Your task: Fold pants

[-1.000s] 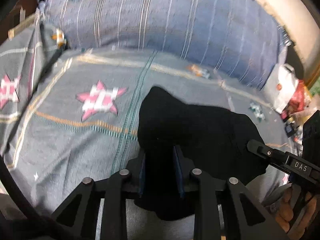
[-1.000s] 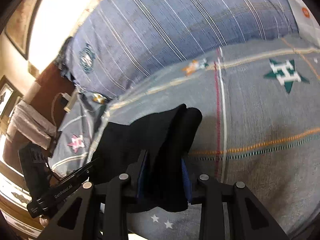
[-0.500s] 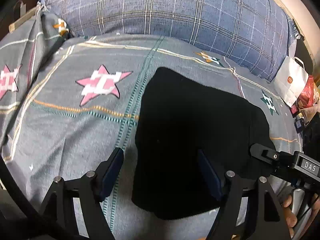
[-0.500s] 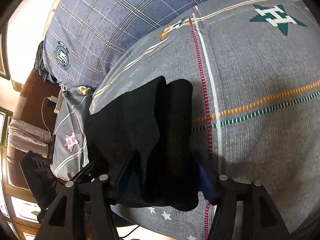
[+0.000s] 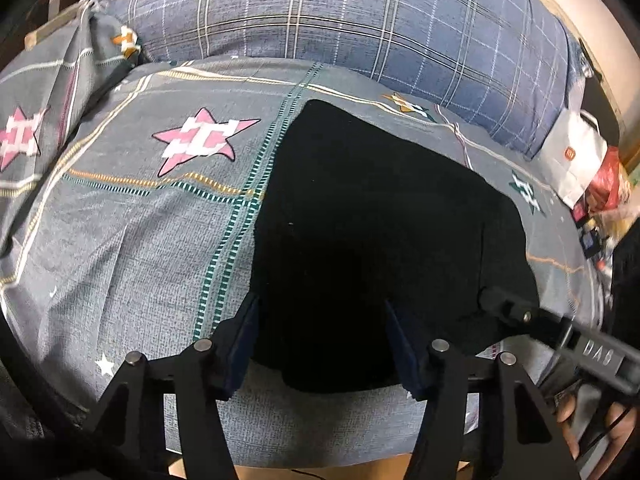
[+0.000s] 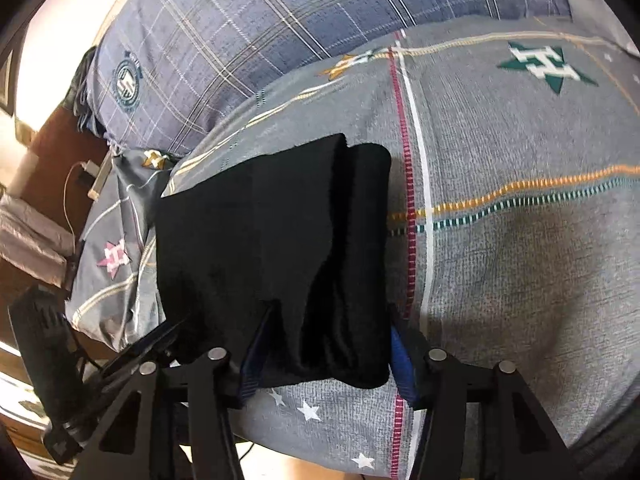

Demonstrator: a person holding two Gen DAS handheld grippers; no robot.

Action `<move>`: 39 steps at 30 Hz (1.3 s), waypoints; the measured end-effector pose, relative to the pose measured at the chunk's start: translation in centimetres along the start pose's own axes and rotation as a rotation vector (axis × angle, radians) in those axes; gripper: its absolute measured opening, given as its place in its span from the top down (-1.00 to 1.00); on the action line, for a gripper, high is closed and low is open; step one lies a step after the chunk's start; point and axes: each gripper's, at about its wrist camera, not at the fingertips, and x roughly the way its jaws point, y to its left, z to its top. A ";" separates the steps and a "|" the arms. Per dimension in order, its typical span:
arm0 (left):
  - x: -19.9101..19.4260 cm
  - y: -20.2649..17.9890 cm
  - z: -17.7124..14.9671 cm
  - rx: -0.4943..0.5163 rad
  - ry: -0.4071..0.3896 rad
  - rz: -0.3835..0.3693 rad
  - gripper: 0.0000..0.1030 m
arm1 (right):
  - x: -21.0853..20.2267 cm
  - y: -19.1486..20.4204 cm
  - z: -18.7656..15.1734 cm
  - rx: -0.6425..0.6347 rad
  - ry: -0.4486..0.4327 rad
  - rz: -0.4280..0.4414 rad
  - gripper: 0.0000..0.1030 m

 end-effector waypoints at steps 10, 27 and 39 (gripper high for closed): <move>1.6 2.9 0.1 -0.155 0.086 -0.083 -0.65 | 0.6 -1.8 -0.4 0.111 0.000 0.062 -0.29; 1.6 2.3 -0.4 -0.151 0.056 -0.035 -0.77 | 1.3 -0.2 -0.7 0.063 -0.016 0.038 -0.59; -1.5 0.3 -1.2 -0.081 -0.110 0.074 -0.77 | 1.1 -2.1 -0.8 0.210 0.011 0.162 -0.66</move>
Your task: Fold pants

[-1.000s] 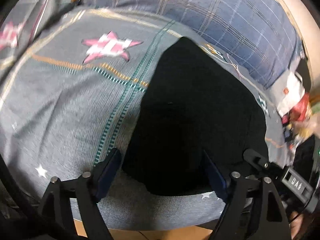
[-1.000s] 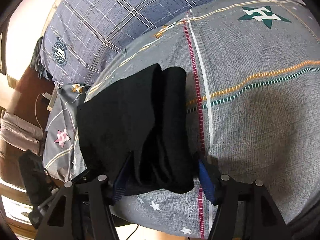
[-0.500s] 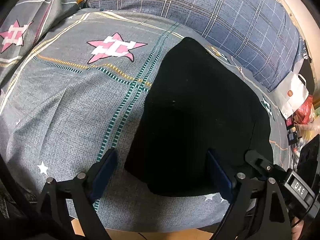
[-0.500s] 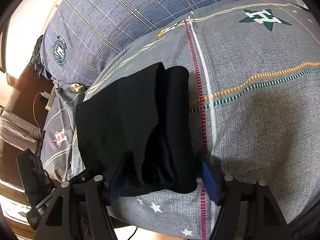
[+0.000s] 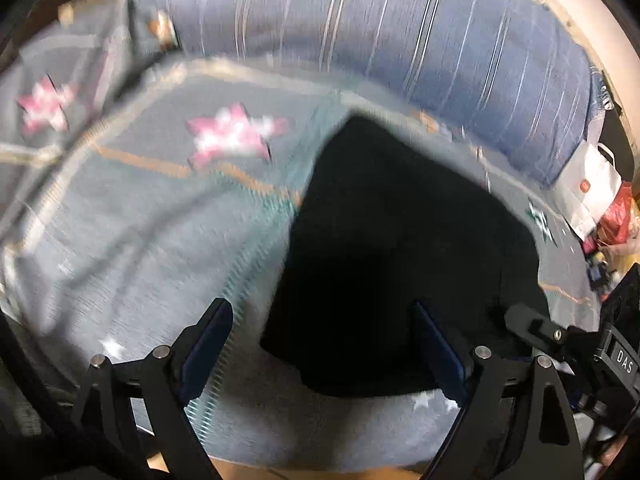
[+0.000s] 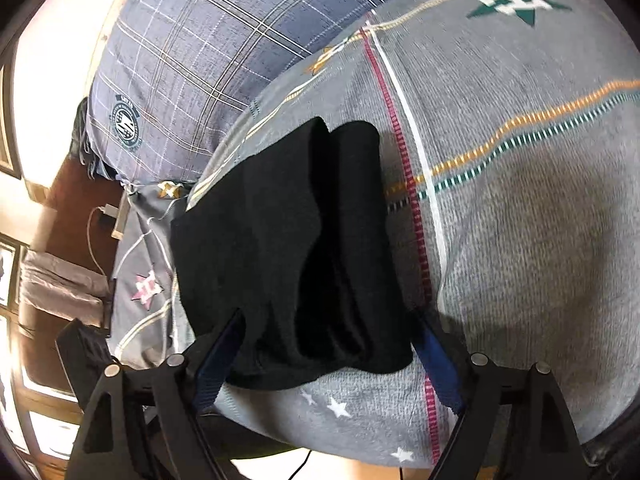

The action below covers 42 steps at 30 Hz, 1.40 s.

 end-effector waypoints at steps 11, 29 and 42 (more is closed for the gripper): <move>-5.4 -2.3 -1.2 0.177 -0.307 0.235 -0.77 | -4.3 3.6 -1.5 -0.208 -0.231 -0.228 -0.66; -7.3 -1.7 -2.7 0.163 -0.347 0.304 -0.77 | -7.8 6.8 -6.1 -0.398 -0.456 -0.343 -0.66; -6.4 -1.7 -2.7 0.182 -0.312 0.348 -0.77 | -7.3 7.1 -6.5 -0.422 -0.428 -0.319 -0.66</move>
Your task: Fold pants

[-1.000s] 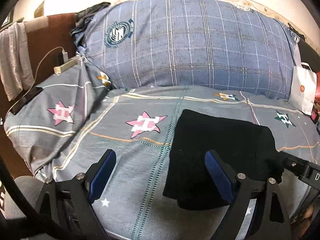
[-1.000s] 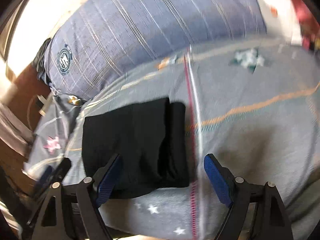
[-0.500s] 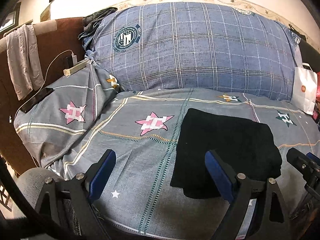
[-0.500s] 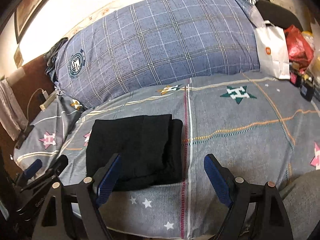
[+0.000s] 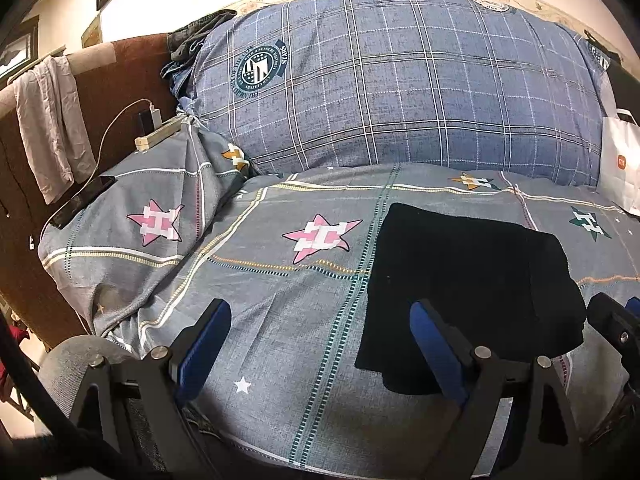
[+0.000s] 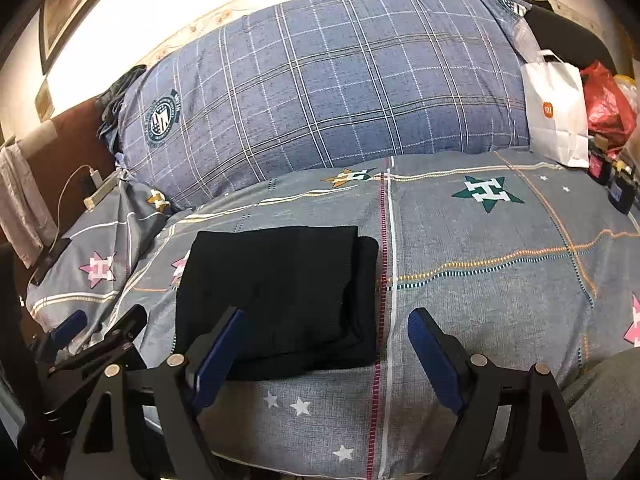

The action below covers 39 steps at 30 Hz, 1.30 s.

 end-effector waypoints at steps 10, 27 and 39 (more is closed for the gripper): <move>0.5 0.2 -0.1 -0.025 0.043 -0.016 -0.77 | 0.1 0.0 0.0 0.006 0.005 0.013 -0.66; 0.0 0.5 0.3 -0.050 0.041 -0.097 -0.77 | 0.4 0.7 -0.2 -0.028 0.011 0.003 -0.66; -0.2 0.2 0.2 -0.029 0.027 -0.105 -0.77 | 0.6 0.8 -0.4 -0.029 0.020 -0.001 -0.66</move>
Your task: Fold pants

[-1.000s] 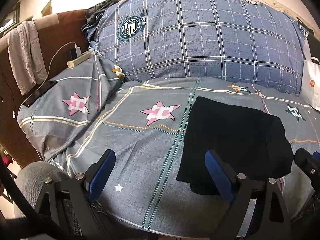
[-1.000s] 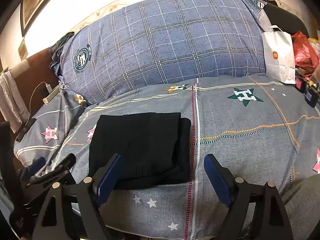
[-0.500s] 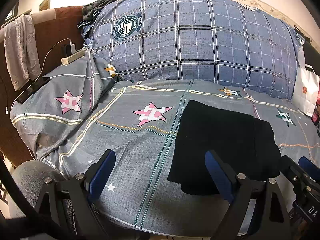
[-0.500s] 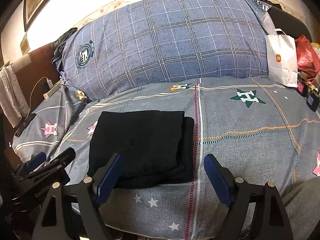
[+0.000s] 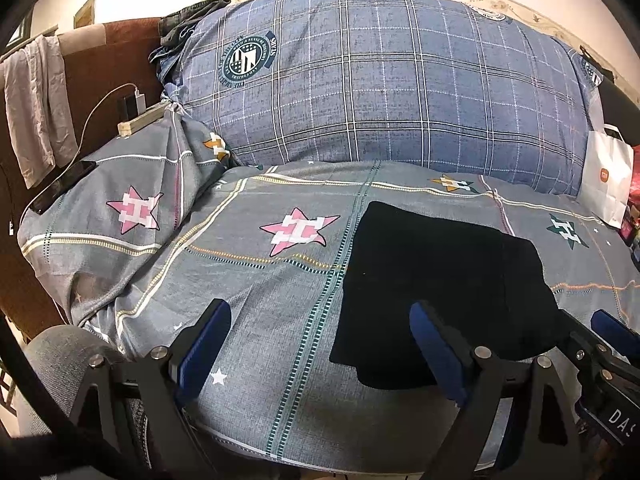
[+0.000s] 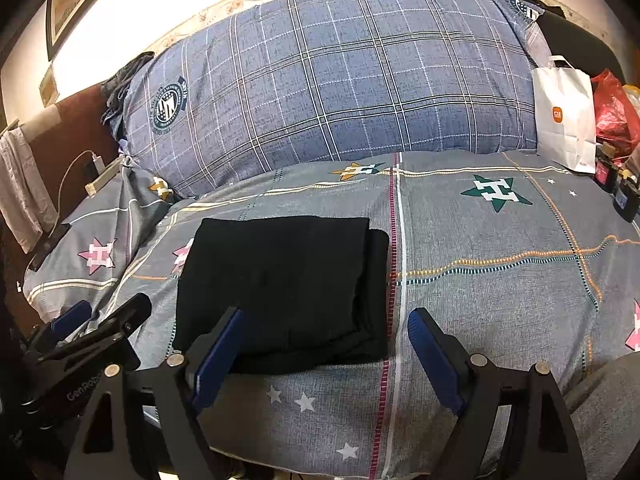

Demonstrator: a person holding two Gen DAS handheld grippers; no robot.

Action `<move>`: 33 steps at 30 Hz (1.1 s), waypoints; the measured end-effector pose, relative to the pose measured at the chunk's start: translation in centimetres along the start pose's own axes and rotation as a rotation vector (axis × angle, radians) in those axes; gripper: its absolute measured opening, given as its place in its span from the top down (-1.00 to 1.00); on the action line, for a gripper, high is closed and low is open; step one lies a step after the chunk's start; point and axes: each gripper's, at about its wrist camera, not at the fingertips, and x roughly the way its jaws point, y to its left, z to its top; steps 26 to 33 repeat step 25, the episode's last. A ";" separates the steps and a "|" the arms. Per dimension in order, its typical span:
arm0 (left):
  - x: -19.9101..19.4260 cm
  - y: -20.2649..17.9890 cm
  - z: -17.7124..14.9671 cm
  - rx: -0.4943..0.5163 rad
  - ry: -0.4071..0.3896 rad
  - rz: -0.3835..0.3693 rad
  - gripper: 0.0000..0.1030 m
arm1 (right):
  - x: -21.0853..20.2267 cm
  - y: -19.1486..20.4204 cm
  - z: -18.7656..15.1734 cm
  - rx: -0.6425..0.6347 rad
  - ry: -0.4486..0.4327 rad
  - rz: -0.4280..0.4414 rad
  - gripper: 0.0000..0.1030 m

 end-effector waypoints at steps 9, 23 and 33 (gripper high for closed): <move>0.1 -0.3 -0.1 0.019 0.002 0.005 -0.77 | 0.3 -0.2 0.0 0.010 0.013 -0.003 -0.66; 0.4 -0.5 -0.2 0.028 -0.002 -0.024 -0.77 | 0.8 -0.3 -0.1 0.009 0.029 -0.029 -0.66; 1.1 -0.5 -0.2 0.025 0.022 -0.042 -0.77 | 1.0 -0.4 -0.1 0.007 0.030 -0.041 -0.66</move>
